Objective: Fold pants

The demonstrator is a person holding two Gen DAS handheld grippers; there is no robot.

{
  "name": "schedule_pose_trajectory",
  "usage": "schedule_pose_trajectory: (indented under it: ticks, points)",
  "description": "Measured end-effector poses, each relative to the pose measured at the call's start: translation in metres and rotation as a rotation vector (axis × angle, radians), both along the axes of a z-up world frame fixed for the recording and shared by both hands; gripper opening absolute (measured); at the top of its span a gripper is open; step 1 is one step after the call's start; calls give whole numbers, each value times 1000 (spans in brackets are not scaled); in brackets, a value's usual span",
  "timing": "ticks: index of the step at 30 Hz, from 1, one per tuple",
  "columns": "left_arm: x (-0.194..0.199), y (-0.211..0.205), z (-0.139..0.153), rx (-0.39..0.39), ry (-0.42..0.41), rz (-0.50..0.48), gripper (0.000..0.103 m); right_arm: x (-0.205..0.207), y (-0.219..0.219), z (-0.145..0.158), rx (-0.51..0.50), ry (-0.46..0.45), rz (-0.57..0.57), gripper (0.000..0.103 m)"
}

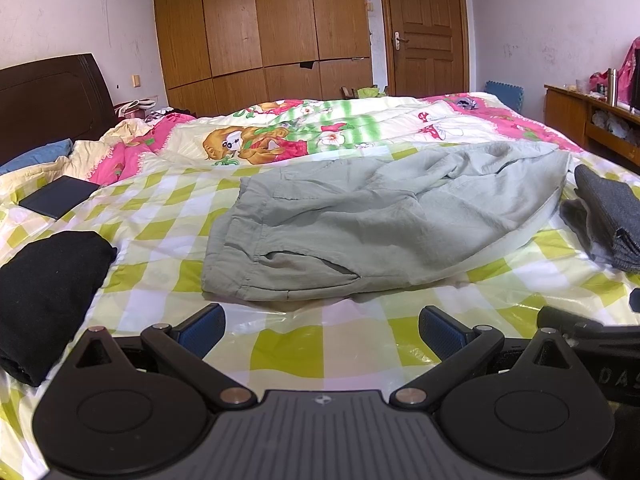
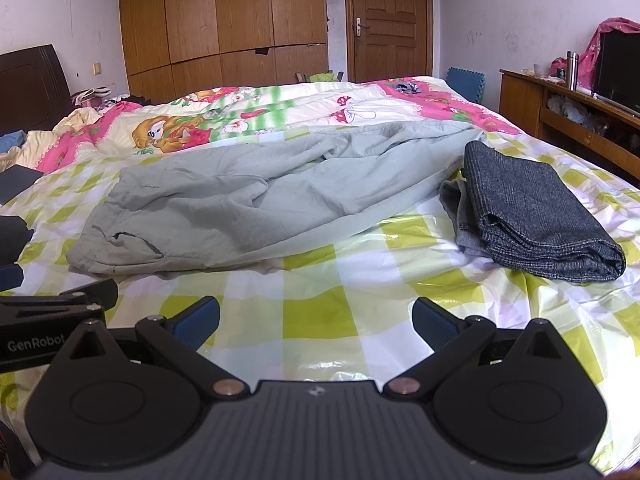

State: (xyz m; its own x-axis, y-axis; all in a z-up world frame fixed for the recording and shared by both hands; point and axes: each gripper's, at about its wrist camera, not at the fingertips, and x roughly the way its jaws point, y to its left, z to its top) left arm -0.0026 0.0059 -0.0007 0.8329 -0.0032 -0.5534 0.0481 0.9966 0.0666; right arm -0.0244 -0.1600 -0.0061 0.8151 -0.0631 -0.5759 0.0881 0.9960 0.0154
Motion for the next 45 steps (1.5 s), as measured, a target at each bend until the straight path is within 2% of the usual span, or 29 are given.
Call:
schedule_pose_trajectory:
  ticks: [31, 37, 45]
  points:
    - [6, 4, -7, 4, 0, 14, 103, 10, 5, -2, -6, 22, 22, 102]
    - [18, 20, -8, -8, -12, 35, 103, 30, 18, 0, -20, 18, 85, 102]
    - [68, 59, -21, 76, -6, 71, 103, 77, 54, -7, -90, 36, 281, 101]
